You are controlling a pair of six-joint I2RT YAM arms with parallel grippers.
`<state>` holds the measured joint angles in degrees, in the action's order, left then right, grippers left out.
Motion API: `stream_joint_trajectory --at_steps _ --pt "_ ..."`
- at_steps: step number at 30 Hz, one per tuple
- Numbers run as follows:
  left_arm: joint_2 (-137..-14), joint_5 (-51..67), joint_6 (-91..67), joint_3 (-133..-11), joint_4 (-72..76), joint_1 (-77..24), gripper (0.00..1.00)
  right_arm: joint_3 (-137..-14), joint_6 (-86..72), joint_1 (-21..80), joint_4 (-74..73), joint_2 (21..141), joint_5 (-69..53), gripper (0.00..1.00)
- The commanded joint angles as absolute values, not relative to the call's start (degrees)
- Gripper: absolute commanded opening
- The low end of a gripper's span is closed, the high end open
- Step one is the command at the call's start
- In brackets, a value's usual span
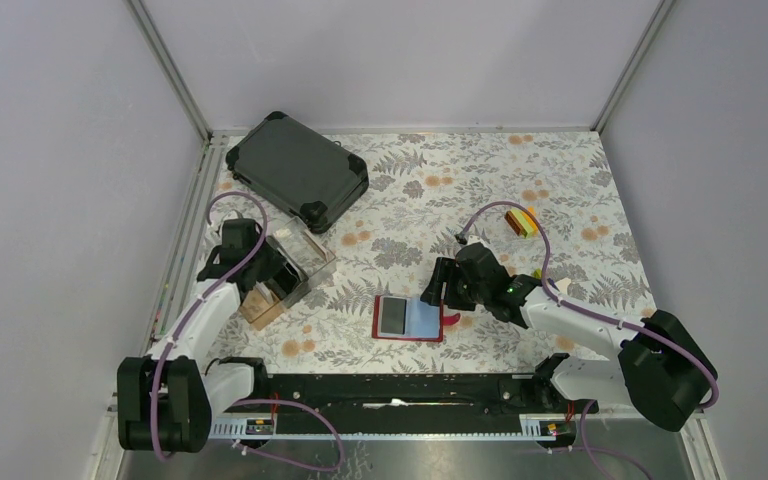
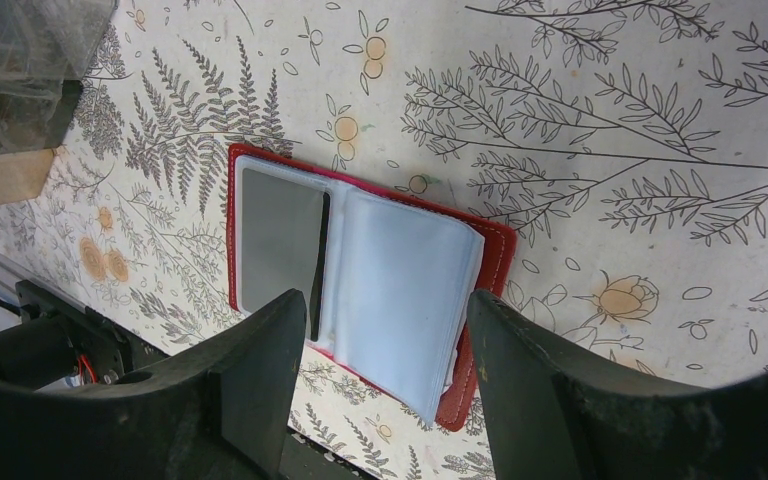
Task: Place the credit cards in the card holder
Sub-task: Pick up the credit card from the storage box.
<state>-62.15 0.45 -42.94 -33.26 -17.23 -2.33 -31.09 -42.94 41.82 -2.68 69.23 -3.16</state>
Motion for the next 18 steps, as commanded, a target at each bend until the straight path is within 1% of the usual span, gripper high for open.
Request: stream_joint_trajectory --at_steps 1,7,18 --pt "-59.4 0.2 -42.9 -34.8 -17.0 -2.3 0.02 -31.5 -43.3 41.3 -1.6 69.0 -4.0 0.67" --pt "-55.4 -2.9 -42.0 -35.8 -20.6 -2.3 0.02 -31.5 -43.2 41.3 -1.6 67.6 -3.8 0.67" --pt "-50.1 1.2 -40.9 -38.9 -24.2 -2.3 0.0 -31.2 -42.8 41.3 -2.2 65.9 -3.2 0.67"
